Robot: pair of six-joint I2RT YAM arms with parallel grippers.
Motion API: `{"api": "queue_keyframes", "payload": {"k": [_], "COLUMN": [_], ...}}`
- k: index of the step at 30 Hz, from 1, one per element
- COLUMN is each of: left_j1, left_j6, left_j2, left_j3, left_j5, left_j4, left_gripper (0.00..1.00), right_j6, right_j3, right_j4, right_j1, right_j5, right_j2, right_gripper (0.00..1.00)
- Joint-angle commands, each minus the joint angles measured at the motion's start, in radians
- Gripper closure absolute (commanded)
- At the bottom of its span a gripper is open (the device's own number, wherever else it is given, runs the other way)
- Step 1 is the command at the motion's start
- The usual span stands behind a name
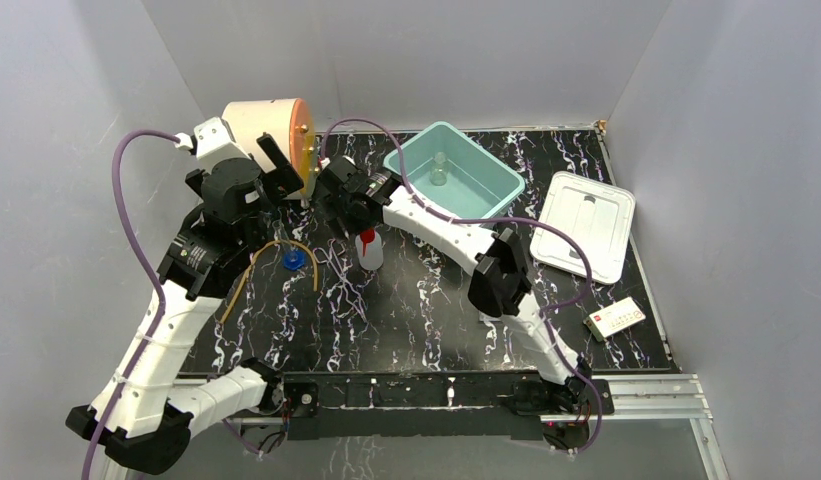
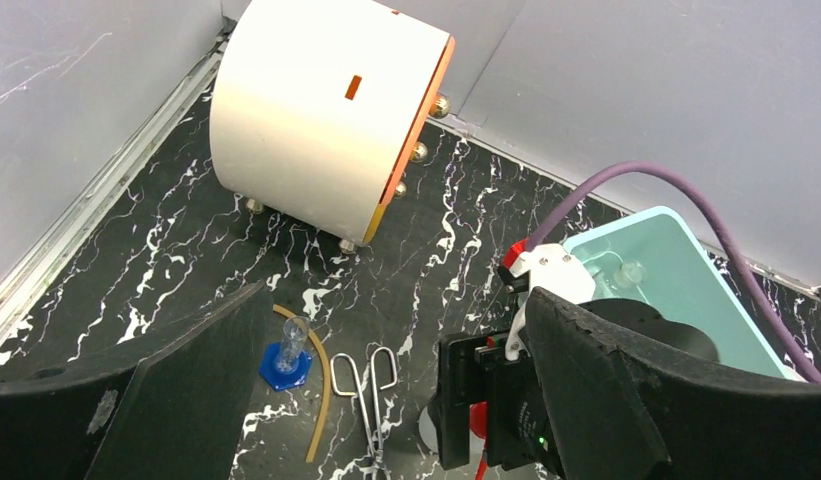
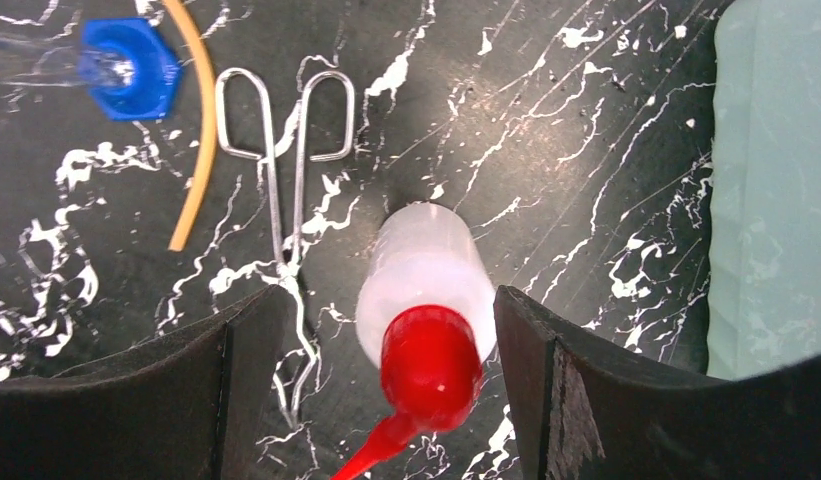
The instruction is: Organize the chemistry lab equipment
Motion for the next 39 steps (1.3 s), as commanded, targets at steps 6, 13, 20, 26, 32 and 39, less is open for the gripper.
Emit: {"api": "queue_keyframes", "payload": {"k": [6,13,20,26,32,39], "left_j1": [0.007,0.007,0.006,0.007,0.007,0.007], "left_j6": [0.018,-0.011,-0.007,-0.005,-0.007,0.001], "left_j2": [-0.018,-0.020,-0.008,-0.004,0.000,0.011], "left_j3": [0.006,-0.019,-0.019,-0.027,-0.031,-0.024], "left_j5": [-0.014,0.003,0.014,0.019,0.024,0.030], "left_j4": [-0.003,-0.008,-0.006,-0.006,-0.006,-0.001], "left_gripper": [0.02,0.02,0.02,0.02,0.02,0.02], "right_j6": [0.035,0.041,0.051,0.049,0.015,-0.073], "right_j3": [0.123,-0.016,-0.050,-0.039,-0.070,0.015], "right_j4": [-0.118,-0.069,-0.063,-0.037,0.030,0.032], "right_j1": [-0.006,0.006,0.007,0.007,0.007,0.001], "right_j5": [0.091,0.082,0.033,0.029,0.054,0.112], "right_j2": [0.050,-0.027,-0.023,-0.034,-0.079,-0.130], "right_gripper": [0.16,0.06,0.12,0.33,0.41,0.44]}}
